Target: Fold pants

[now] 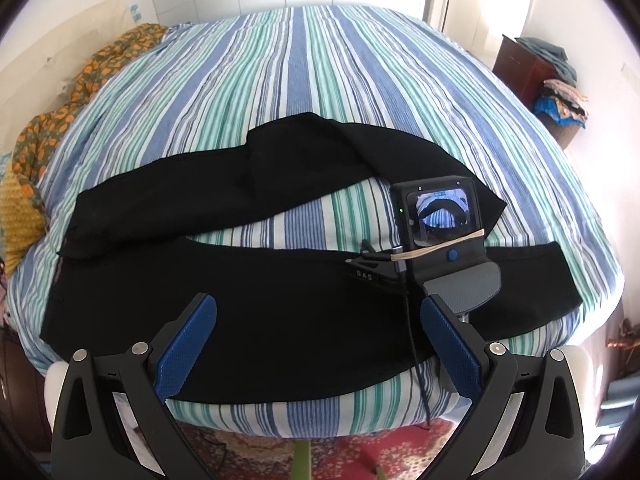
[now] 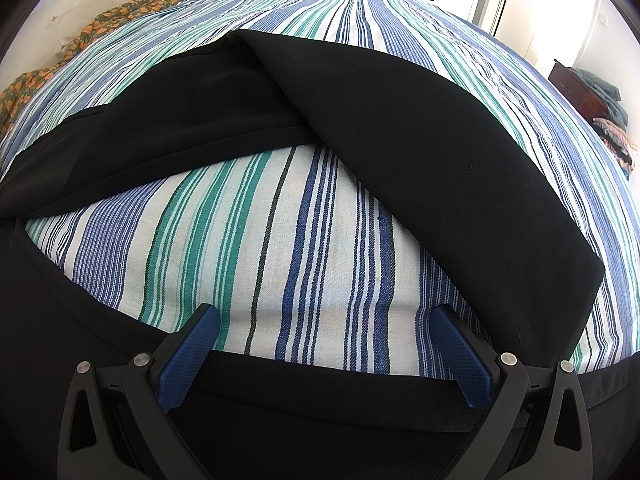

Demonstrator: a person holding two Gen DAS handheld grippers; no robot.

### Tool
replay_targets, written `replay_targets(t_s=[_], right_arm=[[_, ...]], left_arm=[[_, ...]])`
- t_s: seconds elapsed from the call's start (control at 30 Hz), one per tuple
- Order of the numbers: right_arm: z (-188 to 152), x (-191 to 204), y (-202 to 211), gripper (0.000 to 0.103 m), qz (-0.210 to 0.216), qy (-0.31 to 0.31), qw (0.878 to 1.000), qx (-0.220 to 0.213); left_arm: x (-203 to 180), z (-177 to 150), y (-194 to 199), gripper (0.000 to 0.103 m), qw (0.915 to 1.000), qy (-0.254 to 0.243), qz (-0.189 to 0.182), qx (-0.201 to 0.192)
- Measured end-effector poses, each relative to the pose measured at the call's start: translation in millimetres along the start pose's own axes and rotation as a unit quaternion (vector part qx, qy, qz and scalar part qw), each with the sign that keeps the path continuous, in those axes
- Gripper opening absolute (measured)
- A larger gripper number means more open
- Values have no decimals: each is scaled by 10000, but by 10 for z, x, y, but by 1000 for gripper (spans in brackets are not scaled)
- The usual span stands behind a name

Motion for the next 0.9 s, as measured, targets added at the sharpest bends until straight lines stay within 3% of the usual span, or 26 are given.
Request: replay_targets(t_s=[0.27,0.9], right_arm=[[0,0,0,103,0,0,10000,0],[0,1,0,103,0,0,10000,0]], left_arm=[[-102,-52,-126,102,9997,-61,-14,232],[-91,-46,-46,102,9999,-55,-55,132]])
Point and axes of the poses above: each gripper's, at about its wrist camera, not at the fingertips, and y roughly against the way its jaws point, x to its left, z to its top, the point moved 4 cm from there along -y, roughly the way its jaws point, and after that the axes turned 4 degrees about -z, right-handed, at the moved point
